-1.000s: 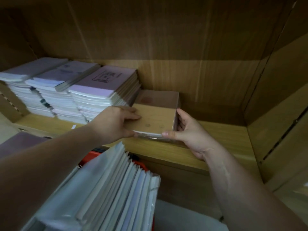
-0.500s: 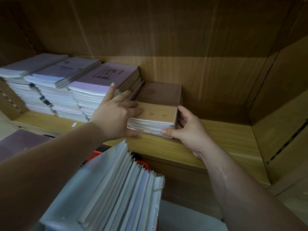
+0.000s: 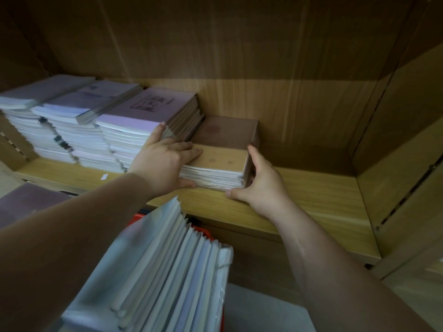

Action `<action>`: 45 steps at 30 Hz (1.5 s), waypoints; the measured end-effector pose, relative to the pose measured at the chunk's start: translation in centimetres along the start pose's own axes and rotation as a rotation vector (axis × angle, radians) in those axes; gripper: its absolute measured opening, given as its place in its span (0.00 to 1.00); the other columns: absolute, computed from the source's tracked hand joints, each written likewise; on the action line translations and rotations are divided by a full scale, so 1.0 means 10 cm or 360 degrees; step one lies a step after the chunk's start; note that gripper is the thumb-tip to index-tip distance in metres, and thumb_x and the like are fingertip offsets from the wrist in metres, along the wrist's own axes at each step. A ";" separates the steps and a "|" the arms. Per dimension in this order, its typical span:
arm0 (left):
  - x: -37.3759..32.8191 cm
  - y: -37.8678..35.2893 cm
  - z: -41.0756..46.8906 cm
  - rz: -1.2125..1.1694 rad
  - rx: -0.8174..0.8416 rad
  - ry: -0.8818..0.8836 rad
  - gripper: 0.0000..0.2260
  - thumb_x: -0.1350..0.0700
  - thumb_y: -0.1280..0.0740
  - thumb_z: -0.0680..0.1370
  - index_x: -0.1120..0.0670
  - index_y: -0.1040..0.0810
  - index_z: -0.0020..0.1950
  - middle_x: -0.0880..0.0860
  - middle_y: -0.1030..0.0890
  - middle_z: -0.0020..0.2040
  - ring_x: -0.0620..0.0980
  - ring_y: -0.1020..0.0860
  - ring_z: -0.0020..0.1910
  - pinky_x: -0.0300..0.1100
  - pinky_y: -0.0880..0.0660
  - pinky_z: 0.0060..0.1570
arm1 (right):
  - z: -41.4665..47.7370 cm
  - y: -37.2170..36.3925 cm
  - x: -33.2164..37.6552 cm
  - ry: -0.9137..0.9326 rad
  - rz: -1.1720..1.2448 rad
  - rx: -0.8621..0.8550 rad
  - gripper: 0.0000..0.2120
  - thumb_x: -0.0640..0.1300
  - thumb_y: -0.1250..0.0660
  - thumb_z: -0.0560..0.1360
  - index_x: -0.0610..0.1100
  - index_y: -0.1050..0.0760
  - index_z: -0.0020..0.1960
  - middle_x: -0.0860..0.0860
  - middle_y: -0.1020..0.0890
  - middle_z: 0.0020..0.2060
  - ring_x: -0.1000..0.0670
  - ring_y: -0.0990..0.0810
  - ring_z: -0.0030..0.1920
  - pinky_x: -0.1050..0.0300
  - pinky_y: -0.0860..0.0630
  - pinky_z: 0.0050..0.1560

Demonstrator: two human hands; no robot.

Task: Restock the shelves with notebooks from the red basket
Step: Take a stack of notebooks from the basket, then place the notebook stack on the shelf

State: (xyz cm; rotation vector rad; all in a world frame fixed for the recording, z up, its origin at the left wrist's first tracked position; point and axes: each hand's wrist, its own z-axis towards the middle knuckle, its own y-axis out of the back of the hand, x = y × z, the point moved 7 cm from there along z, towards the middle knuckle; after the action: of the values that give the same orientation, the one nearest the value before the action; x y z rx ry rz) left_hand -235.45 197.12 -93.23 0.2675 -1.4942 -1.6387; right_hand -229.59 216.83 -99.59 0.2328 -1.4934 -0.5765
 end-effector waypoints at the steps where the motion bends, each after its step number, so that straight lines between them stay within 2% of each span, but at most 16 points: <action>1: 0.00 0.02 -0.01 -0.0010 0.0006 -0.0010 0.38 0.34 0.24 0.66 0.50 0.22 0.71 0.51 0.18 0.65 0.56 0.23 0.67 0.59 0.51 0.76 | -0.03 0.01 0.03 0.0019 -0.0055 -0.0002 0.58 0.44 0.16 0.63 0.55 0.47 0.82 0.54 0.35 0.78 0.51 0.34 0.76 0.51 0.34 0.75; 6: 0.01 0.31 -0.22 -0.0219 -0.0118 -0.0009 0.31 0.50 0.19 0.68 0.56 0.21 0.68 0.57 0.19 0.66 0.60 0.26 0.71 0.64 0.37 0.73 | -0.11 0.02 0.15 0.0041 -0.0227 -0.0061 0.52 0.43 0.19 0.69 0.55 0.48 0.82 0.53 0.34 0.77 0.50 0.33 0.75 0.54 0.34 0.73; 8: 0.07 0.51 -0.41 -0.0347 -0.0223 0.0126 0.27 0.56 0.20 0.69 0.58 0.20 0.66 0.59 0.19 0.65 0.63 0.24 0.69 0.64 0.34 0.71 | -0.17 0.04 0.15 0.0004 -0.0171 -0.0017 0.54 0.46 0.18 0.68 0.57 0.49 0.82 0.53 0.37 0.79 0.49 0.36 0.77 0.51 0.35 0.75; 10: 0.17 0.69 -0.67 -0.0485 -0.0292 0.0321 0.24 0.58 0.21 0.71 0.58 0.19 0.66 0.59 0.18 0.64 0.62 0.24 0.68 0.61 0.32 0.69 | -0.26 0.08 0.18 -0.0018 -0.0156 0.0023 0.54 0.50 0.18 0.67 0.59 0.50 0.82 0.52 0.43 0.81 0.49 0.41 0.79 0.54 0.41 0.76; 13: 0.31 0.84 -1.17 -0.0731 -0.0216 0.0683 0.23 0.54 0.24 0.74 0.55 0.21 0.69 0.57 0.19 0.65 0.61 0.23 0.66 0.55 0.28 0.66 | -0.42 0.14 0.46 0.0124 -0.0308 -0.0049 0.45 0.55 0.22 0.71 0.55 0.43 0.81 0.50 0.44 0.81 0.49 0.42 0.79 0.62 0.43 0.70; 16: 0.34 0.79 -1.64 -0.0902 -0.0003 0.0939 0.25 0.43 0.31 0.74 0.51 0.22 0.69 0.54 0.19 0.64 0.58 0.23 0.64 0.53 0.24 0.62 | -0.61 0.09 0.89 0.0357 -0.0224 -0.0142 0.34 0.54 0.26 0.74 0.54 0.34 0.77 0.51 0.37 0.78 0.51 0.38 0.77 0.58 0.38 0.74; 20: 0.34 0.90 -1.94 -0.1052 0.0260 0.1037 0.29 0.34 0.38 0.73 0.51 0.20 0.66 0.51 0.18 0.60 0.53 0.20 0.59 0.50 0.21 0.57 | -0.87 -0.17 1.45 0.0517 -0.0165 0.0201 0.29 0.51 0.26 0.75 0.53 0.30 0.74 0.54 0.34 0.76 0.57 0.36 0.75 0.75 0.42 0.68; 24: 0.31 1.28 -2.27 -0.1158 0.0309 0.1338 0.27 0.38 0.34 0.75 0.51 0.23 0.70 0.52 0.21 0.65 0.55 0.23 0.63 0.50 0.24 0.60 | -1.17 -0.32 1.83 0.0518 -0.0176 0.0512 0.30 0.54 0.28 0.76 0.54 0.32 0.76 0.57 0.37 0.78 0.55 0.39 0.78 0.55 0.35 0.75; 27: 0.11 1.41 -2.59 -0.1194 0.0374 0.1555 0.26 0.44 0.29 0.78 0.50 0.27 0.74 0.52 0.25 0.71 0.54 0.27 0.69 0.48 0.29 0.65 | -1.50 -0.42 2.02 0.0693 -0.0109 0.0662 0.27 0.51 0.28 0.77 0.50 0.30 0.75 0.54 0.35 0.77 0.54 0.39 0.78 0.55 0.34 0.74; 31: -0.29 1.50 -3.00 -0.1287 0.0379 0.1834 0.27 0.46 0.29 0.78 0.50 0.28 0.75 0.51 0.26 0.72 0.51 0.27 0.70 0.40 0.32 0.63 | -2.05 -0.58 2.07 0.1233 0.0043 0.1019 0.21 0.46 0.29 0.78 0.43 0.24 0.69 0.48 0.26 0.72 0.51 0.29 0.73 0.56 0.30 0.71; 34: -0.63 1.59 -3.29 -0.1353 0.0397 0.2113 0.26 0.46 0.28 0.78 0.50 0.28 0.74 0.51 0.25 0.71 0.50 0.28 0.70 0.37 0.34 0.64 | -2.28 -0.67 1.80 0.1172 0.0154 0.1318 0.20 0.49 0.31 0.77 0.43 0.22 0.67 0.49 0.24 0.70 0.54 0.27 0.71 0.60 0.31 0.71; 37: -1.00 1.65 -3.52 -0.1380 0.0391 0.2339 0.28 0.44 0.30 0.77 0.51 0.28 0.75 0.52 0.26 0.71 0.51 0.28 0.70 0.44 0.32 0.69 | -2.40 -0.68 1.49 0.1102 0.0140 0.1530 0.22 0.52 0.32 0.77 0.44 0.21 0.67 0.50 0.24 0.71 0.56 0.28 0.72 0.60 0.32 0.72; 40: -1.31 1.71 -3.69 -0.1362 0.0370 0.2610 0.29 0.48 0.30 0.78 0.52 0.32 0.78 0.52 0.28 0.74 0.52 0.31 0.73 0.47 0.35 0.73 | -2.43 -0.70 1.33 0.1136 0.0091 0.1598 0.24 0.55 0.33 0.76 0.45 0.21 0.67 0.51 0.25 0.71 0.57 0.30 0.73 0.65 0.36 0.73; 42: -1.51 1.72 -3.76 -0.1397 0.0285 0.2811 0.31 0.47 0.30 0.77 0.51 0.33 0.78 0.51 0.29 0.74 0.52 0.29 0.72 0.52 0.33 0.73 | -2.40 -0.72 1.26 0.1174 0.0027 0.1604 0.29 0.59 0.30 0.72 0.45 0.23 0.69 0.51 0.25 0.71 0.55 0.30 0.72 0.67 0.39 0.73; 43: -1.60 1.72 -3.79 -0.1424 0.0210 0.2894 0.29 0.45 0.31 0.76 0.49 0.32 0.76 0.48 0.27 0.72 0.50 0.27 0.69 0.53 0.30 0.71 | -2.39 -0.74 1.21 0.1205 -0.0035 0.1633 0.33 0.60 0.27 0.69 0.46 0.24 0.70 0.51 0.26 0.71 0.55 0.31 0.73 0.66 0.40 0.74; 45: -1.76 1.72 -3.77 -0.1515 0.0062 0.3004 0.17 0.49 0.33 0.79 0.43 0.28 0.69 0.39 0.22 0.62 0.42 0.22 0.61 0.50 0.25 0.66 | -2.41 -0.79 1.11 0.1313 -0.0181 0.1716 0.39 0.57 0.20 0.65 0.47 0.26 0.73 0.50 0.28 0.74 0.51 0.34 0.76 0.54 0.38 0.77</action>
State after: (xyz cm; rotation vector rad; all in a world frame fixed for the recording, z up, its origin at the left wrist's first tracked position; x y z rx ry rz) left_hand -192.06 185.08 -94.28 2.0236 0.1933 -1.0080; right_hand -208.12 199.81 -95.87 1.2316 -0.8351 0.2997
